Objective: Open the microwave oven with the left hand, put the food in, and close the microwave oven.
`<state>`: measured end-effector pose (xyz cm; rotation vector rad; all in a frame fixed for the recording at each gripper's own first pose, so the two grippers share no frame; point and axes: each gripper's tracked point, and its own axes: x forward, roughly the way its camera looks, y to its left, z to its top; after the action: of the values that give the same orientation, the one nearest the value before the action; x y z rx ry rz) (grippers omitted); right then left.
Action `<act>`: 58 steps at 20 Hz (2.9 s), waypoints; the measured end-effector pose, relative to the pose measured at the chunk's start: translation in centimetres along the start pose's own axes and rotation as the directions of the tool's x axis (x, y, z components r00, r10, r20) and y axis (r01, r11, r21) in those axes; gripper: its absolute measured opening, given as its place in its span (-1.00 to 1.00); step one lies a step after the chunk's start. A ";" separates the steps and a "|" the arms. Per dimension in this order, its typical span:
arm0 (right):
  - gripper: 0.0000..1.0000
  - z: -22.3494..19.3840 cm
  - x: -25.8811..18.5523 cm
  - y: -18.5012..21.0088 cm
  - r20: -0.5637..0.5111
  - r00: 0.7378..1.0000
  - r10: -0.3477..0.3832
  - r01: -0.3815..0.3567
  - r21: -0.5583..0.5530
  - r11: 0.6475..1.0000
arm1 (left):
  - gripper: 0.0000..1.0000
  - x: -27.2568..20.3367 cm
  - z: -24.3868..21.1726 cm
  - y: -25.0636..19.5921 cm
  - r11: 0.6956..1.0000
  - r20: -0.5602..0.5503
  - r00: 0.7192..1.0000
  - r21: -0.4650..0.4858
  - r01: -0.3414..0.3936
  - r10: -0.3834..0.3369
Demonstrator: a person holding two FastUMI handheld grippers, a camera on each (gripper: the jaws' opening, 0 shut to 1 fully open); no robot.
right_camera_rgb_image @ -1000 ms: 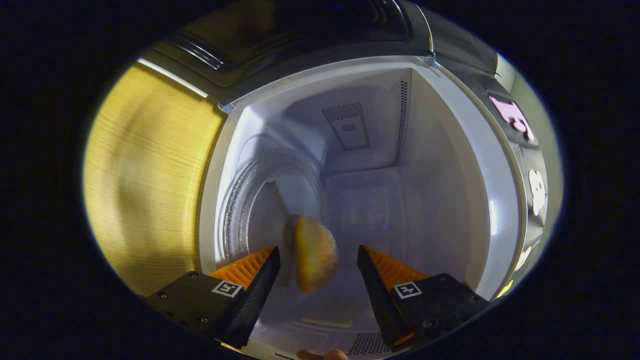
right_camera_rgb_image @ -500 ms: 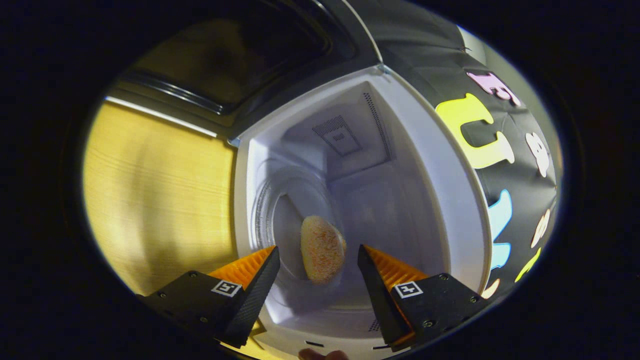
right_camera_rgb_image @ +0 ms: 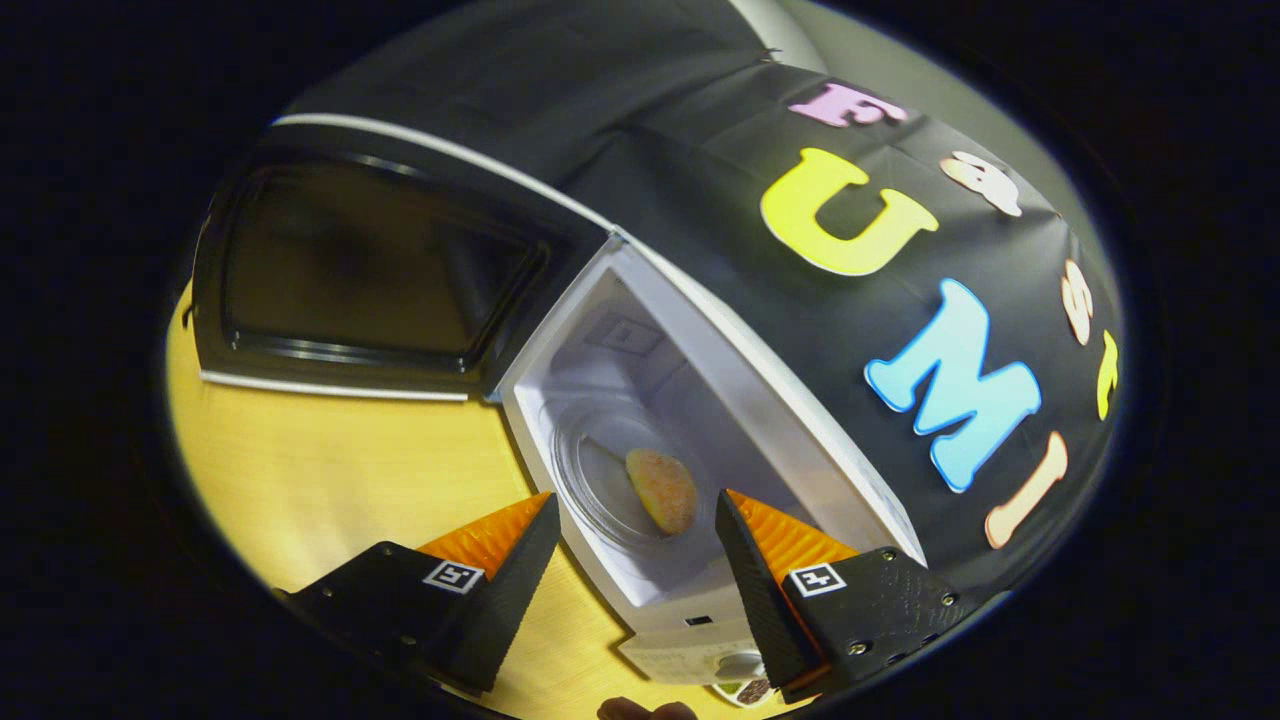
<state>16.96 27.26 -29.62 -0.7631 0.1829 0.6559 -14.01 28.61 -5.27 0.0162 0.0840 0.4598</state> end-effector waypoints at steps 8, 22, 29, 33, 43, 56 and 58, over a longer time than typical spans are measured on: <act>0.89 4.1 -10.1 -4.4 0.066 0.992 -0.108 0.074 0.389 0.918 | 0.92 2.1 -1.4 -2.2 0.995 -0.004 0.995 -0.027 0.096 -0.096; 0.90 9.2 -29.5 -14.2 0.069 0.868 -0.493 0.367 0.578 0.728 | 0.91 5.7 -5.7 -1.8 0.979 -0.064 0.977 -0.038 0.199 -0.201; 0.90 9.2 -34.3 -18.1 0.016 0.785 -0.619 0.454 0.665 0.593 | 0.92 5.4 -1.4 -4.0 0.959 0.039 0.959 0.032 0.280 -0.281; 0.90 7.8 -33.6 -17.2 -0.045 0.795 -0.605 0.474 0.669 0.573 | 0.94 4.9 1.1 -5.3 0.944 0.088 0.941 0.071 0.322 -0.328; 0.94 6.4 -31.9 -16.4 -0.076 0.833 -0.548 0.453 0.663 0.596 | -0.86 6.8 -7.2 -0.4 0.968 -0.126 0.960 -0.014 0.249 -0.249; 0.90 5.8 -30.8 -17.7 -0.078 0.842 -0.534 0.453 0.641 0.620 | -0.86 5.4 -18.3 -1.2 0.940 -0.333 0.883 -0.041 0.338 -0.332; 0.90 6.1 -30.3 -17.9 -0.067 0.847 -0.527 0.443 0.638 0.630 | -0.87 5.1 -18.6 -2.7 0.929 -0.337 0.869 -0.060 0.365 -0.363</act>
<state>3.54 7.24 -3.29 -0.0805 0.0616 0.0832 -9.86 28.37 -24.25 -0.0748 0.4262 0.0771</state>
